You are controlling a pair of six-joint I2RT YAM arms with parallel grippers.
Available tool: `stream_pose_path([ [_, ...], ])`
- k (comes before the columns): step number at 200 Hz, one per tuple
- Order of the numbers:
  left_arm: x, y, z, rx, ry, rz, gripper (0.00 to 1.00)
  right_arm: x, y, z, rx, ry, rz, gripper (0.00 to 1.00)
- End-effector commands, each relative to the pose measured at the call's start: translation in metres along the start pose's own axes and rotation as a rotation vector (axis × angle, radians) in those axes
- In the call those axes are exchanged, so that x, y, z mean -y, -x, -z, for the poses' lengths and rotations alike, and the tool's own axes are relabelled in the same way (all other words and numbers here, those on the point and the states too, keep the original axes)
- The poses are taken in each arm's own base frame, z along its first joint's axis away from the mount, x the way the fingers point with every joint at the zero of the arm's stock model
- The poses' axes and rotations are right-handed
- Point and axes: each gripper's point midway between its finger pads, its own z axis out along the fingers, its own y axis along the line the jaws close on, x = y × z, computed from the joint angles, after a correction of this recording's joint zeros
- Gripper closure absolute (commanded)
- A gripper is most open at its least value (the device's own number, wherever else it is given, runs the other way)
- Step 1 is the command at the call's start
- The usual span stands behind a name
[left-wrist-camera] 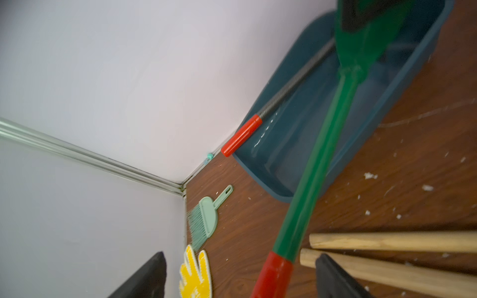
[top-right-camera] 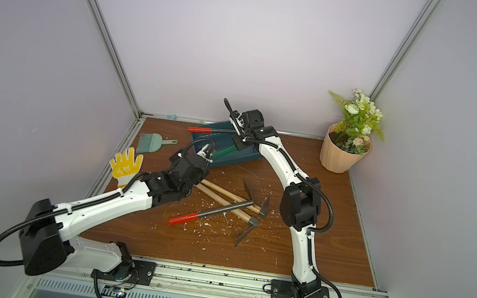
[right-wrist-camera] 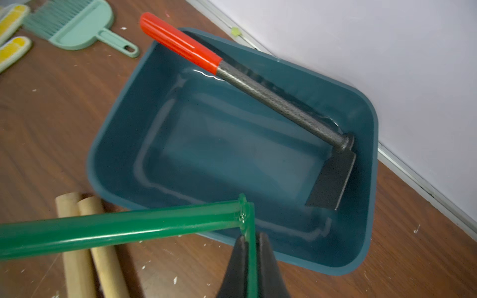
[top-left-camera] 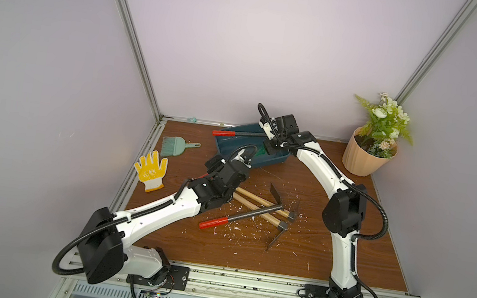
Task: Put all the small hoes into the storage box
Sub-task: Pick up the hoe from the center of the board, then place the hoe in the storage box.
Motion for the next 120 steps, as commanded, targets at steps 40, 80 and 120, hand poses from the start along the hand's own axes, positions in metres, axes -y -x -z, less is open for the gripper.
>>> stream_pose_path([
  [40,-0.023,0.01,0.018,0.098,-0.044,0.256,0.05,0.056,0.094,0.075,0.508,-0.2,-0.247,1.0],
  [80,-0.025,0.003,0.019,0.083,-0.035,0.25,0.05,0.076,0.084,0.054,0.58,-0.306,-0.305,1.0],
  [120,-0.031,0.0,0.021,0.075,-0.017,0.241,0.05,0.082,0.063,0.025,0.588,-0.33,-0.346,1.0],
])
